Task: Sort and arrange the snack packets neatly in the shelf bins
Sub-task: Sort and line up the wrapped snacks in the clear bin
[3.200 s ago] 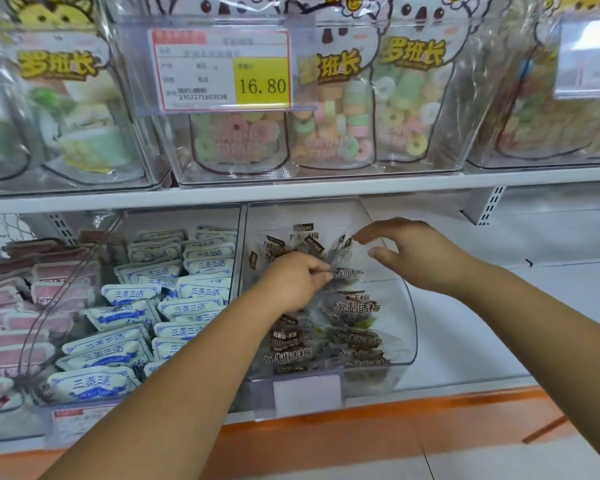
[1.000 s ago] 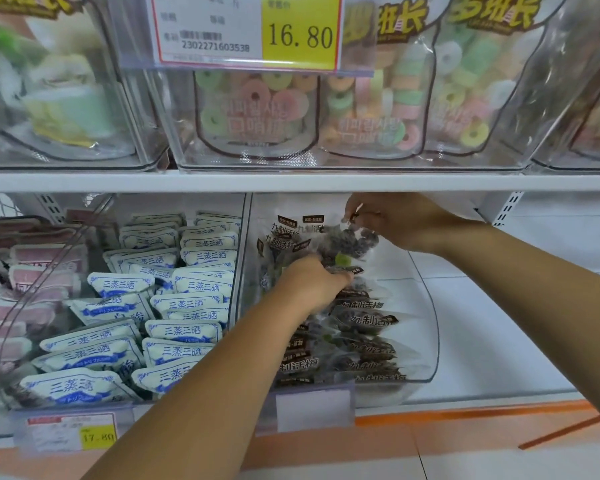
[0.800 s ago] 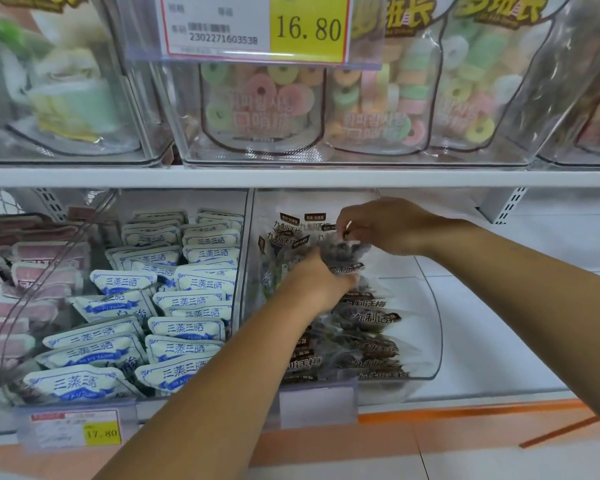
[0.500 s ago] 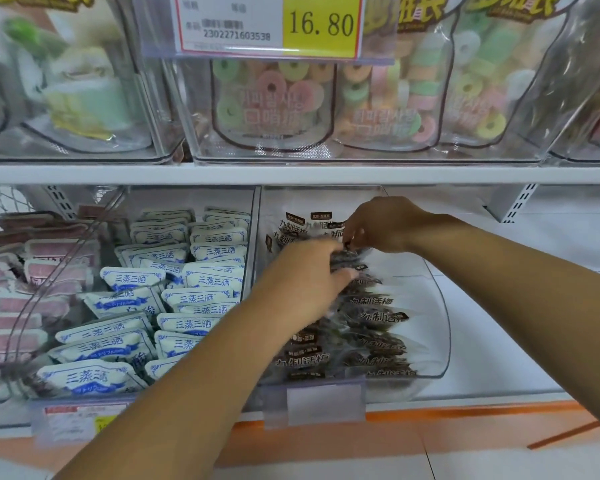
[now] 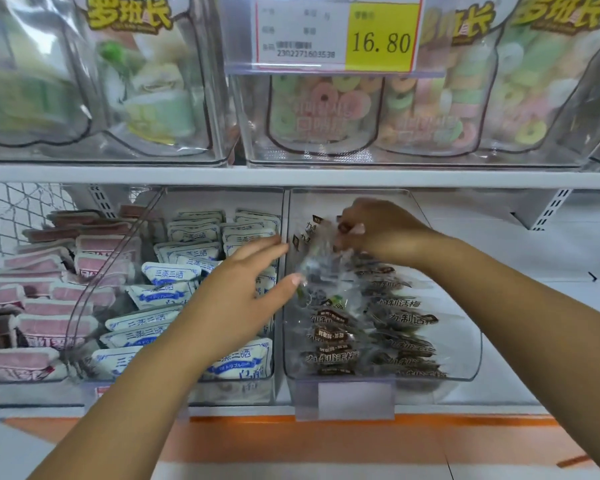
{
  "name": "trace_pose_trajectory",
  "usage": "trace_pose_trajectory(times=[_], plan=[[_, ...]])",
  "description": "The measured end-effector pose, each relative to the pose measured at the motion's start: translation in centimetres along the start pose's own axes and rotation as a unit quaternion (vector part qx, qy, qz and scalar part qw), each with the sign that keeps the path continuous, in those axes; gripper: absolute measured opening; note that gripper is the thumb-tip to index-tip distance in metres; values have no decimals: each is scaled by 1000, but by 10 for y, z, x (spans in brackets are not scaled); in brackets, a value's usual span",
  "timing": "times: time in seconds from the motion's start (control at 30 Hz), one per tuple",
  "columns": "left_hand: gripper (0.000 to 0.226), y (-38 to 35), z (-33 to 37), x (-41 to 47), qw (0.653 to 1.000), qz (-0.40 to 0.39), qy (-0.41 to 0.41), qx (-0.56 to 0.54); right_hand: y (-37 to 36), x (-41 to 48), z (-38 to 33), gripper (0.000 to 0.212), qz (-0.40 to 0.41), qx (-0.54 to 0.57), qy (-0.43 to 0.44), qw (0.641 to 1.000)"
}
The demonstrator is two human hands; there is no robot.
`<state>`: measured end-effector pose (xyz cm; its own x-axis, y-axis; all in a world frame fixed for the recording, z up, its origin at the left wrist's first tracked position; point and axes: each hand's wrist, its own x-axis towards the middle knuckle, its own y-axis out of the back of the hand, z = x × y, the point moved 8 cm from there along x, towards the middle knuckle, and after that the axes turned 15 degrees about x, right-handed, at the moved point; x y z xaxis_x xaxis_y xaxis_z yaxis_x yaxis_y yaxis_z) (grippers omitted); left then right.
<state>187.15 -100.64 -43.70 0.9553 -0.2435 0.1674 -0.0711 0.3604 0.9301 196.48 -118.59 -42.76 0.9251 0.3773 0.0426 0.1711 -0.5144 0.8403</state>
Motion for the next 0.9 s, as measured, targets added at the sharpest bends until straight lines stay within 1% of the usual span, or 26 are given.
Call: trace_pose_trajectory(times=[0.07, 0.1, 0.13, 0.2, 0.23, 0.27, 0.33, 0.4, 0.47, 0.53, 0.57, 0.6, 0.63, 0.7, 0.73, 0.77, 0.83, 0.9], plan=[[73, 1, -2, -2, 1000, -10, -3, -2, 16, -7, -11, 18, 33, 75, 5, 997], [72, 1, -3, -2, 1000, -13, -5, -3, 18, -12, -16, 16, 33, 78, 7, 996], [70, 2, -3, -3, 1000, -13, -8, -4, 14, -16, -20, 16, 17, 45, 14, 999], [63, 2, -3, -4, 1000, -8, -7, -9, -13, -23, -26, 13, -40, -49, 47, 997], [59, 1, -2, -4, 1000, -5, -5, -16, -30, -25, -25, 8, -64, -73, 65, 993], [56, 1, -2, -4, 1000, 0, -3, -23, -42, -27, -24, 4, -80, -74, 71, 991], [55, 4, -2, -4, 999, 13, -4, -30, -43, -23, -20, 5, -75, -34, 54, 995], [56, 10, -1, -1, 999, 33, -8, -35, -22, -19, -18, 12, -33, 20, 15, 999], [60, 19, 9, 9, 998, 50, -22, -19, 5, -21, -19, 15, 21, 92, -4, 996], [66, 23, 23, 27, 998, 37, -43, 13, 22, -26, -24, 15, 49, 186, -1, 981], [67, 21, 28, 37, 999, 22, -45, 18, 24, -29, -27, 15, 52, 212, 5, 976], [61, 18, 30, 46, 999, 12, -37, 4, 25, -30, -29, 15, 52, 226, 8, 973], [50, 17, 29, 53, 999, 12, -23, -24, 25, -31, -27, 18, 52, 238, 5, 970], [25, 20, 19, 57, 995, 45, 11, -92, 22, -32, -17, 30, 36, 269, -25, 962], [20, 24, 13, 55, 989, 69, 25, -130, 21, -33, -10, 35, 21, 279, -47, 959], [20, 29, 7, 51, 980, 96, 37, -170, 19, -33, -4, 36, 2, 270, -66, 961], [24, 36, -2, 42, 962, 126, 50, -235, 15, -33, 2, 28, -40, 226, -80, 970], [22, 34, -3, 34, 957, 113, 49, -262, 10, -33, -5, 16, -87, 185, -73, 976]])
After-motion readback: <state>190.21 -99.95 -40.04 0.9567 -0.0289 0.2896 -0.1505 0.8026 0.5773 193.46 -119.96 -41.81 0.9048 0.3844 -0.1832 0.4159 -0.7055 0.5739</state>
